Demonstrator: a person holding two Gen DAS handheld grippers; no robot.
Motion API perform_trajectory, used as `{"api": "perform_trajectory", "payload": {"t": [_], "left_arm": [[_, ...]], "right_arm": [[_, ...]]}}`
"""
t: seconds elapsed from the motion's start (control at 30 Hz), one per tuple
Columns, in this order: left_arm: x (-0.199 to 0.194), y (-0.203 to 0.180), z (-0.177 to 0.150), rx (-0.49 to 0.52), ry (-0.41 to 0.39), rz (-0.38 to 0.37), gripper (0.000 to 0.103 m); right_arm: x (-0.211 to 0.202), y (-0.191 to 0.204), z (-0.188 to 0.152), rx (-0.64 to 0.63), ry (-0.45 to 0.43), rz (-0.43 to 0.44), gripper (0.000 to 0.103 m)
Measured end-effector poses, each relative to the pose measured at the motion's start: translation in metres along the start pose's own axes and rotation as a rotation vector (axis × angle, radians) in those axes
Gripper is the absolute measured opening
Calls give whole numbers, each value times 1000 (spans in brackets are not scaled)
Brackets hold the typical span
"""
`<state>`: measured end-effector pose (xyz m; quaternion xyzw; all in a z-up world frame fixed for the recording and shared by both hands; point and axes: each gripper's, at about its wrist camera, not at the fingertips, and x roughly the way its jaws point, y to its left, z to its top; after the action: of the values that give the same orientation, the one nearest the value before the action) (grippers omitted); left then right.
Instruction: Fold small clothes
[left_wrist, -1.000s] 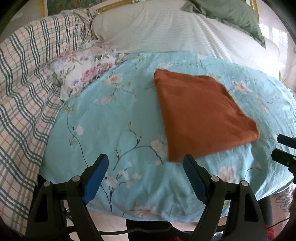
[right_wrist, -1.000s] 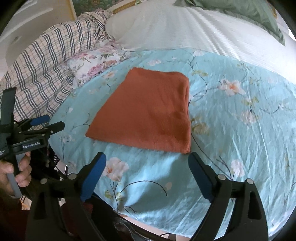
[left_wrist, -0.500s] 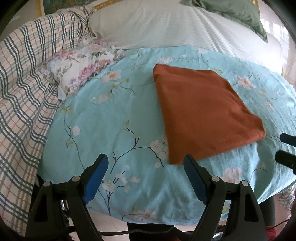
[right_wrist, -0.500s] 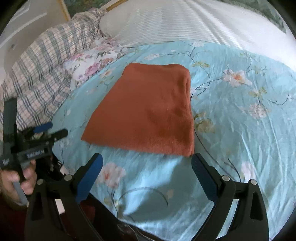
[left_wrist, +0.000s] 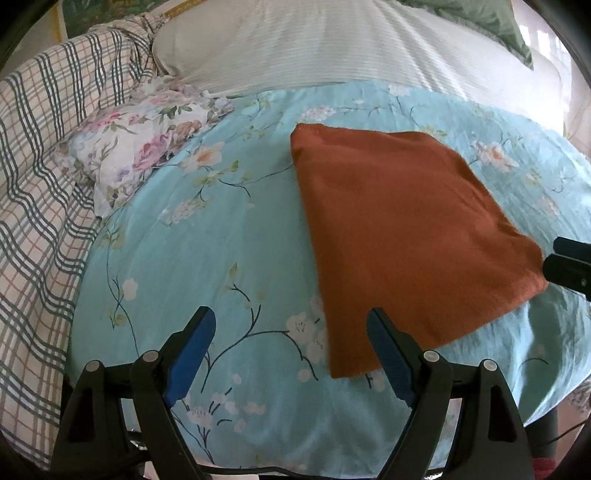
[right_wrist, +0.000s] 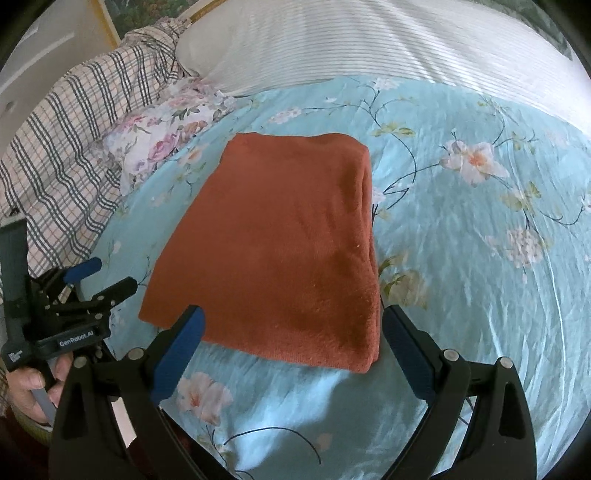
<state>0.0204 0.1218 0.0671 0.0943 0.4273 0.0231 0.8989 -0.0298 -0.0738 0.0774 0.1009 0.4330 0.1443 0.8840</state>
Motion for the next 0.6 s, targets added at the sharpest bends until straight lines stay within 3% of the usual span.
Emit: {"api": "perform_trajectory", "payload": {"t": [0.6], "left_arm": [[-27, -2, -16, -4, -20, 1, 85]], "right_arm": [[-27, 21, -20, -79, 0, -2, 100]]}}
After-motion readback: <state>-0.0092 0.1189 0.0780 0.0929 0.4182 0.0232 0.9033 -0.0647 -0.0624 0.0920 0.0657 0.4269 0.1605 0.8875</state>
